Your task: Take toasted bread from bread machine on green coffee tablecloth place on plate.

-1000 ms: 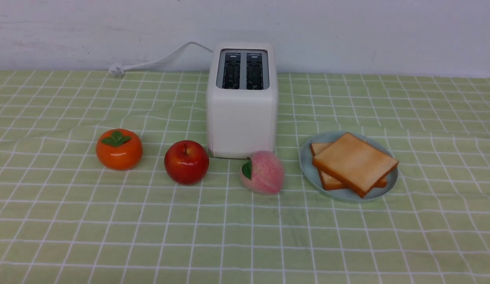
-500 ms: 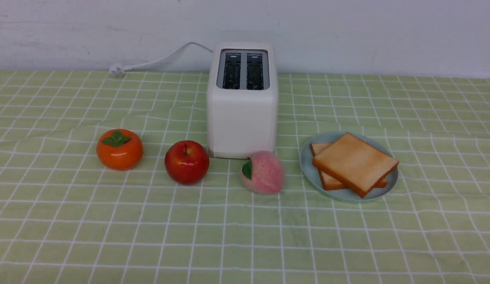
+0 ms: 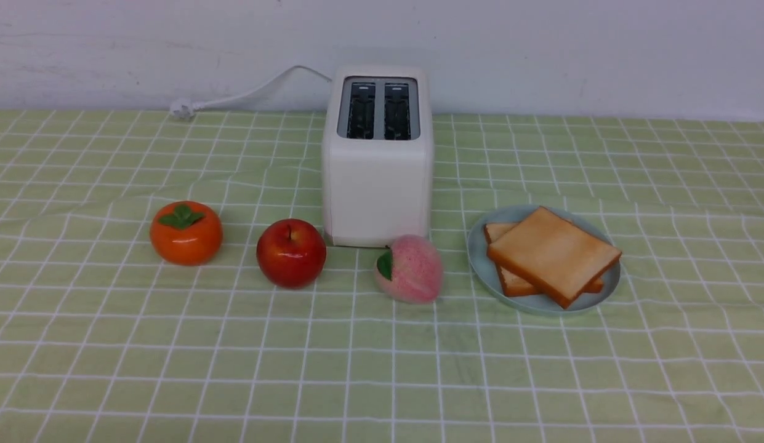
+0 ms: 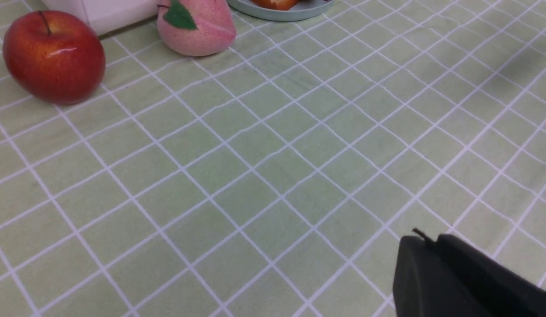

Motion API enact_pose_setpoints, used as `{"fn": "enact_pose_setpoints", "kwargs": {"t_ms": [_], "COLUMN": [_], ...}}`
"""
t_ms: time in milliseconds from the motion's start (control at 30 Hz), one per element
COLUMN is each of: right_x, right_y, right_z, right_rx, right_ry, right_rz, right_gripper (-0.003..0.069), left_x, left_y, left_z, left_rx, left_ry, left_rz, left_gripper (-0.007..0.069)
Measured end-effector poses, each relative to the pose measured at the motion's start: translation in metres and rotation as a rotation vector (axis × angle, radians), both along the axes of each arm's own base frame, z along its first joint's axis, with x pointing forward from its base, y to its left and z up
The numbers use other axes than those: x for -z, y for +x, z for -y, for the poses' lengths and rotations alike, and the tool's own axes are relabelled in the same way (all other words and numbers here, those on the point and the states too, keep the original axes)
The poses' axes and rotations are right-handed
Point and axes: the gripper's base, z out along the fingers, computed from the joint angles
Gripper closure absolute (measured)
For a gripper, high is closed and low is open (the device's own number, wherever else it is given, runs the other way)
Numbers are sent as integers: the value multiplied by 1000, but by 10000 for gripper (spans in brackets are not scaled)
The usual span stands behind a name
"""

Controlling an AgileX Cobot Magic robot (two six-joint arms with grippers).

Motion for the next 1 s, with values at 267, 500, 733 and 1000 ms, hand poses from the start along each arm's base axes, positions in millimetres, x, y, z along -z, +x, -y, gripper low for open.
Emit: {"fn": "enact_pose_setpoints", "kwargs": {"t_ms": [267,500,733,1000], "right_x": [0,0,0,0], "right_y": [0,0,0,0], "right_z": [0,0,0,0], "right_rx": [0,0,0,0], "right_ry": [1,1,1,1], "right_rz": [0,0,0,0], "right_gripper": [674,669,659,655], "left_x": [0,0,0,4], "left_y": [0,0,0,3], "left_z": [0,0,0,-6], "left_rx": [0,0,0,-86], "left_ry": [0,0,0,-53], "left_rz": [0,0,0,39], "left_gripper": [586,586,585,601]}}
